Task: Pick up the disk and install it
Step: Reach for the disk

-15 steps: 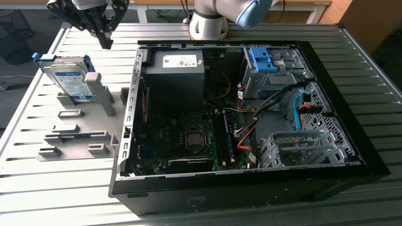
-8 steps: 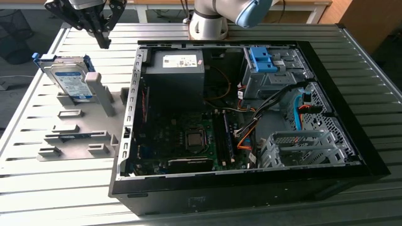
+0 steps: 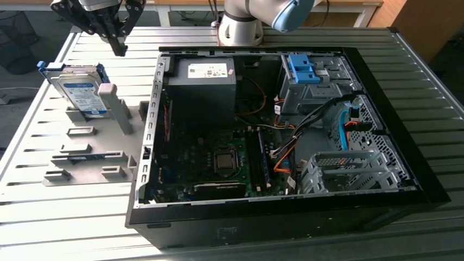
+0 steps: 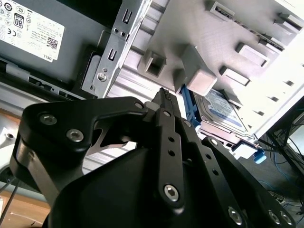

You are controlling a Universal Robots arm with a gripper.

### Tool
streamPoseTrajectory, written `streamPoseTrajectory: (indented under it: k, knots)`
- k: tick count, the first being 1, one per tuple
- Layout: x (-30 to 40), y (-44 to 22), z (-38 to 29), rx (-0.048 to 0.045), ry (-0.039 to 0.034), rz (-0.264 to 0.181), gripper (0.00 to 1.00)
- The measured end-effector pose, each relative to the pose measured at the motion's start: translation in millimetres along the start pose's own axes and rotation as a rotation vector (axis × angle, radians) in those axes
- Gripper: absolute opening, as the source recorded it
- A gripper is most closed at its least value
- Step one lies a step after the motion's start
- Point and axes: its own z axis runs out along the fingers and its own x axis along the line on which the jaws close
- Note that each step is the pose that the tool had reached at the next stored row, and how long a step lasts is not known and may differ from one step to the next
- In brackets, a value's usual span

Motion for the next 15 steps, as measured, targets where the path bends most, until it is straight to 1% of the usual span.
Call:
streamPoseTrajectory:
  k: [7, 10, 12, 15]
  knots:
    - [7.6, 0.8, 0.0, -0.0001, 0.0, 0.0, 0.11]
    - [12.5, 1.1, 0.0, 0.0001, 0.0001, 0.0, 0.11]
    - [18.7, 1.4, -0.1, -0.0001, 0.0, 0.0, 0.11]
    - [30.4, 2.1, -0.2, 0.0, 0.0, 0.0, 0.11]
